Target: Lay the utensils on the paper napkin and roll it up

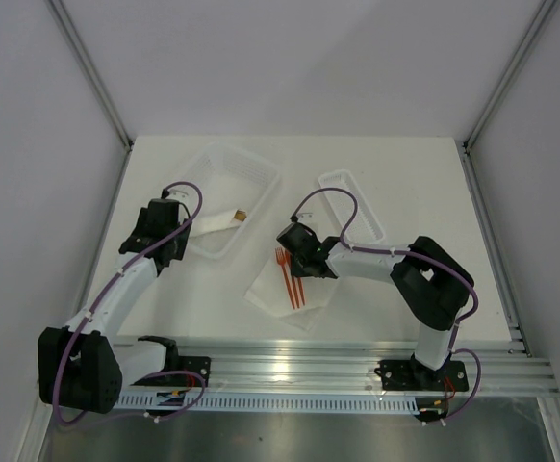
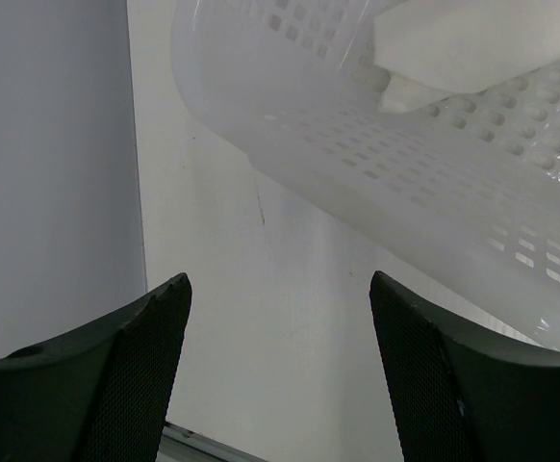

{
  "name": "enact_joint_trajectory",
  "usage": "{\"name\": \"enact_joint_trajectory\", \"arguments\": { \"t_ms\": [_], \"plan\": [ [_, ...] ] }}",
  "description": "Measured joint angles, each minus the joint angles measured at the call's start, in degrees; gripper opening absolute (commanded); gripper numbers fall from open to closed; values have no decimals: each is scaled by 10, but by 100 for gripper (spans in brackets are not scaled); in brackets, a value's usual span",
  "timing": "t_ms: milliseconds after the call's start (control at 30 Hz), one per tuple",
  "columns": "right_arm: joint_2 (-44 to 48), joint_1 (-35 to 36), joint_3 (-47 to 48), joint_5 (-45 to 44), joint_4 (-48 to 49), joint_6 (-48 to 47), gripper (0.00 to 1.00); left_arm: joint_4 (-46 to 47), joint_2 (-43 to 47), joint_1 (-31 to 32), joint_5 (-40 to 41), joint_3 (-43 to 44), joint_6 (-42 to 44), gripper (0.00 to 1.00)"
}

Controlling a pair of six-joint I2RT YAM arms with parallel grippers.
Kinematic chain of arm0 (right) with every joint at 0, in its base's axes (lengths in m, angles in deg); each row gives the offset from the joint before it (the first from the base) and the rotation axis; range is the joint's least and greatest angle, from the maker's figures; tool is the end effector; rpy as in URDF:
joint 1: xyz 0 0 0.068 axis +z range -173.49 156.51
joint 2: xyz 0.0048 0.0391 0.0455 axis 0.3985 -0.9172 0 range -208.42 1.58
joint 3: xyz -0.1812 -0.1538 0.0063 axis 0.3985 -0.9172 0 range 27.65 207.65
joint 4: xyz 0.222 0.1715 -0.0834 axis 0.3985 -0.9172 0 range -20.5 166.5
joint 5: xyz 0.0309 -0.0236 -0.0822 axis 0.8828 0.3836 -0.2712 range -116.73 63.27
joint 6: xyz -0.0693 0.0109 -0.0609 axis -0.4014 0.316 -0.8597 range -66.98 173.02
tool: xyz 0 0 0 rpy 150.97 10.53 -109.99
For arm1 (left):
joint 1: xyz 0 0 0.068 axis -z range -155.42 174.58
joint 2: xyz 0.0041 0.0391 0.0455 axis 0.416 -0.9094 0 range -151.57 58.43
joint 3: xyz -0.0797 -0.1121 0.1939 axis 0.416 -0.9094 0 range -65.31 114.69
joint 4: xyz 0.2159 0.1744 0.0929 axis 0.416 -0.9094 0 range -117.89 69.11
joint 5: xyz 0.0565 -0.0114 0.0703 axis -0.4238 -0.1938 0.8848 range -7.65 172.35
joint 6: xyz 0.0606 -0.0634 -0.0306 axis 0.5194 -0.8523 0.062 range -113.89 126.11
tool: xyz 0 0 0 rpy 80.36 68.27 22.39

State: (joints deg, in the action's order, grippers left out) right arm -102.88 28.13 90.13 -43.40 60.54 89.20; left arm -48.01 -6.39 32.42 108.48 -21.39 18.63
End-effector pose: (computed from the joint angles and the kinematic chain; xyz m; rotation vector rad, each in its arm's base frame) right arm 0.2706 0.3029 0.0619 -0.2345 2.5239 0.2371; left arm 0.3063 -0.0050 0.1655 0.2108 2.3672 0.5858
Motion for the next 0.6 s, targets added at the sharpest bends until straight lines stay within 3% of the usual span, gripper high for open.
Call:
{"name": "enact_joint_trajectory", "arguments": {
  "t_ms": [367,600],
  "plan": [
    [0,0,0,2,0,-2,0,0,0,0,0,0,0,79],
    [0,0,0,5,0,3,14,0,0,0,0,0,0,79]
  ]
}}
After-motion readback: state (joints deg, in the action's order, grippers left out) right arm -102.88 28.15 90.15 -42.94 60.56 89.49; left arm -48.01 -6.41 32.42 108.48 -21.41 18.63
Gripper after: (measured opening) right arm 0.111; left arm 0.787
